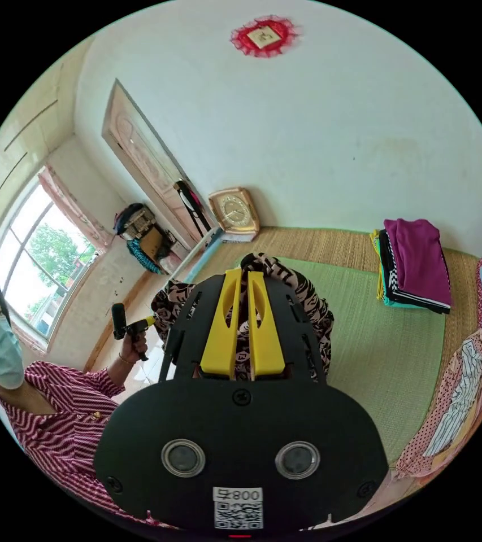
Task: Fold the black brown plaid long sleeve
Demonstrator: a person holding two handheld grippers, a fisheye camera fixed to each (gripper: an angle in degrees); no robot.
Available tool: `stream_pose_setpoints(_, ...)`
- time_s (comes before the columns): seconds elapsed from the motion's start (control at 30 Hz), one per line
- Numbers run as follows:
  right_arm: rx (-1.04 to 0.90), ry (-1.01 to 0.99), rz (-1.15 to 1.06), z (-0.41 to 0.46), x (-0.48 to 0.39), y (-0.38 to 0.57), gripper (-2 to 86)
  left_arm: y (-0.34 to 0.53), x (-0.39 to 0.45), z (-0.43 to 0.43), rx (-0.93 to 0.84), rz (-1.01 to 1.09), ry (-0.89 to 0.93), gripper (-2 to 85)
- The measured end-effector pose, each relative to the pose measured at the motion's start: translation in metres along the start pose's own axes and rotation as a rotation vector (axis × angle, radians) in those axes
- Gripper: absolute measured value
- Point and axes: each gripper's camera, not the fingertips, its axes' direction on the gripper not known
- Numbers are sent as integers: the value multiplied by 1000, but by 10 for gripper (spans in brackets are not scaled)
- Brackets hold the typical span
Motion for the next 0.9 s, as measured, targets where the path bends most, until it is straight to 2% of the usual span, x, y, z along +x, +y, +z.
stream_pose_setpoints(0.13, 104, -68, -65, -52, -57, 52, 13, 6, 83, -42, 105, 156, -42, 10)
stream_pose_setpoints(0.37, 179, -168, -98, -81, -106, 132, 6, 47, 196, -74, 185, 320, -115, 10)
stream_pose_setpoints(0.9, 308, -237, -138, -91, -175, 260, 2, 146, 338, -72, 238, 456, -91, 9)
